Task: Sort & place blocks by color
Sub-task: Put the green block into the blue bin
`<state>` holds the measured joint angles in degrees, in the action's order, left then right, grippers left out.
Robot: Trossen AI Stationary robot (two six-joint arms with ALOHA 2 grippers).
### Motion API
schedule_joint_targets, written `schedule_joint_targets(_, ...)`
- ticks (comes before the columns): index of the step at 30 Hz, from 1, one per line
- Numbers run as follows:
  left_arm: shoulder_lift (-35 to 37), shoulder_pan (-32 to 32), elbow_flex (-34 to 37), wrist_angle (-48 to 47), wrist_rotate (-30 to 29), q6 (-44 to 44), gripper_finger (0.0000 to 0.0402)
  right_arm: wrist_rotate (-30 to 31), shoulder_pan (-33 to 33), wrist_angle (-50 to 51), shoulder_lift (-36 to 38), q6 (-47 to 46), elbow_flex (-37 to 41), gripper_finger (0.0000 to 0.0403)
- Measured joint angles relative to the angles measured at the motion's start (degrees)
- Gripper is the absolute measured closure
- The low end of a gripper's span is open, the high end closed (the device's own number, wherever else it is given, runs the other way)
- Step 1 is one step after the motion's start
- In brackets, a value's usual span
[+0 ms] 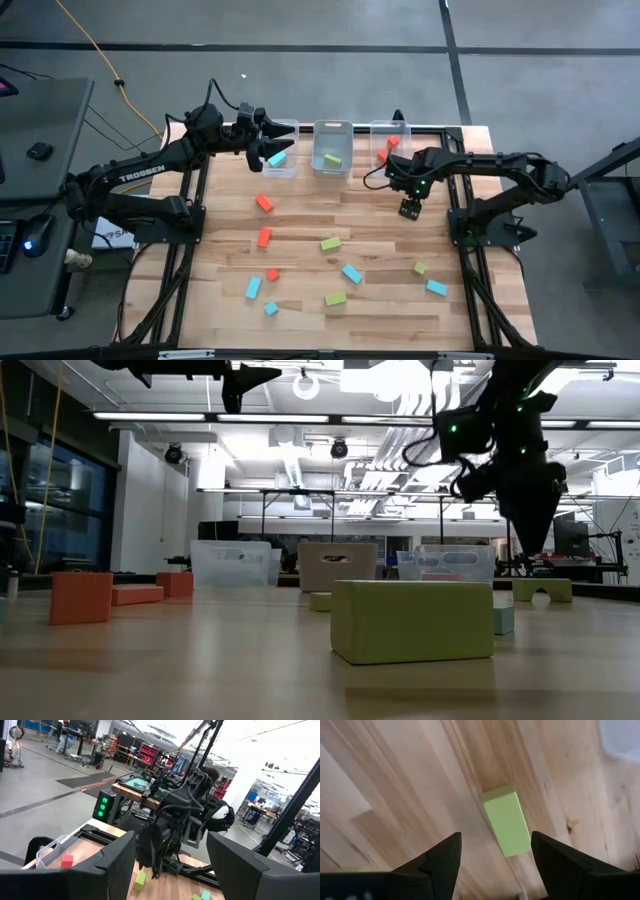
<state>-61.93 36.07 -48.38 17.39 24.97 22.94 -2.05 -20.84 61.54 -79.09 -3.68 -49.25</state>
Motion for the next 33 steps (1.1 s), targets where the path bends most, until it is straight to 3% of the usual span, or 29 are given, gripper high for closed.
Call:
schedule_joint_targets(24,0.0,0.0,0.0,0.0,-0.01,0.02,0.0177,3.51,0.0,-3.62,-14.63,3.68,0.0,0.0174)
schedule_joint_targets(28,0.0,0.0,0.0,0.0,-0.02,0.01,0.0177,3.51,0.0,-3.87,-15.11,2.32,0.0,0.0204)
schedule_joint_targets(33,0.0,0.0,0.0,0.0,-0.02,0.0,0.0177,3.51,0.0,-3.57,-15.0,1.14,-0.04,0.0286)
